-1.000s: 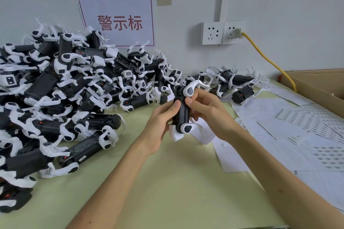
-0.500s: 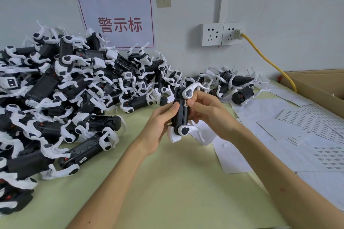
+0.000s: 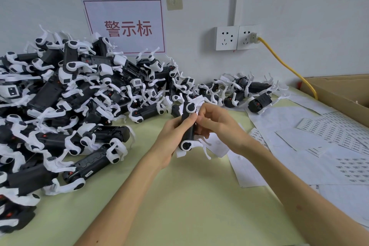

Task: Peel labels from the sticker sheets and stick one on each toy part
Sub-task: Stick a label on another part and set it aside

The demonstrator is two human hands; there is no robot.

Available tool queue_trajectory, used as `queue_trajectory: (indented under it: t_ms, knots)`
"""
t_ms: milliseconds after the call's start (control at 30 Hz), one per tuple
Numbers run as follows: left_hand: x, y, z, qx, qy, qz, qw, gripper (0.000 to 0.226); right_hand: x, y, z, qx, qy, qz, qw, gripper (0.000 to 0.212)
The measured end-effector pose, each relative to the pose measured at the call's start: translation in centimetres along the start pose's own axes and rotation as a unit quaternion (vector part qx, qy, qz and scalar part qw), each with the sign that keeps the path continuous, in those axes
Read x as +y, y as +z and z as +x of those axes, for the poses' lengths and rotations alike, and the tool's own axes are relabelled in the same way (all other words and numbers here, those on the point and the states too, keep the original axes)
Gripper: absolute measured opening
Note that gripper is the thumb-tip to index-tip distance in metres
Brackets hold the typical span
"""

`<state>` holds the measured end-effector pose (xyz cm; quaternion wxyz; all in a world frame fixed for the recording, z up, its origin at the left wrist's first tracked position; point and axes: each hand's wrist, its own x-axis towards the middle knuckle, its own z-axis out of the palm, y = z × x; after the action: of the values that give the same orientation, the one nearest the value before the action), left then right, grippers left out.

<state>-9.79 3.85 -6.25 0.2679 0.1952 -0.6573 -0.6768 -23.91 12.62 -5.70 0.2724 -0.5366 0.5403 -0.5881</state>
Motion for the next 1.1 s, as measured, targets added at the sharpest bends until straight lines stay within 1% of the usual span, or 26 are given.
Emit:
queue_trajectory:
  t_ms: [100,200,233,333,433,567,600,700,800,900,1000,1100]
  knots:
    - [0.1,0.2,0.0,0.005,-0.01,-0.002,1.0,0.035,-0.1,0.1,-0.1,-0.001,-0.003,-0.001,1.0,0.021]
    - [-0.1,0.6,0.1,-0.022,-0.026,-0.024,0.999,0.053,-0.2,0.2,-0.2,-0.005,-0.004,0.005,1.0,0.021]
    - [-0.1,0.7,0.0,-0.032,-0.036,-0.034,0.998,0.055,-0.2,0.2,-0.2,-0.004,-0.004,0.006,1.0,0.022]
    - [-0.3,0.9,0.0,-0.054,-0.048,-0.069,0.995,0.049,-0.1,0.2,-0.2,0.004,0.0,0.014,1.0,0.025]
    - [-0.4,0.7,0.2,-0.064,-0.048,-0.08,0.994,0.049,-0.1,0.3,-0.2,0.009,0.004,0.017,1.0,0.028]
    - [-0.9,0.6,0.5,-0.068,-0.049,-0.074,0.994,0.065,-0.2,0.4,-0.3,0.012,0.004,0.011,1.0,0.028]
    - [-1.0,0.5,0.6,-0.069,-0.052,-0.079,0.993,0.064,-0.3,0.4,-0.3,0.013,0.003,0.01,1.0,0.028]
    - [-1.2,0.1,0.8,-0.078,-0.052,-0.092,0.991,0.051,-0.4,0.4,-0.3,0.017,0.007,0.007,1.0,0.028]
    - [-1.4,0.0,0.6,-0.096,-0.032,-0.105,0.989,0.04,-0.5,0.4,-0.3,0.023,0.008,0.007,1.0,0.027]
    - [-1.5,-0.1,0.6,-0.089,-0.009,-0.107,0.99,0.031,-0.5,0.4,-0.3,0.044,0.004,0.009,0.999,0.032]
    - [-1.5,-0.1,0.6,-0.1,0.011,-0.088,0.991,0.03,-0.3,0.4,-0.1,0.061,0.0,0.008,0.998,0.036]
    - [-1.2,0.0,0.5,-0.102,0.019,-0.086,0.991,0.036,-0.1,0.2,0.0,0.056,-0.003,0.0,0.998,0.035]
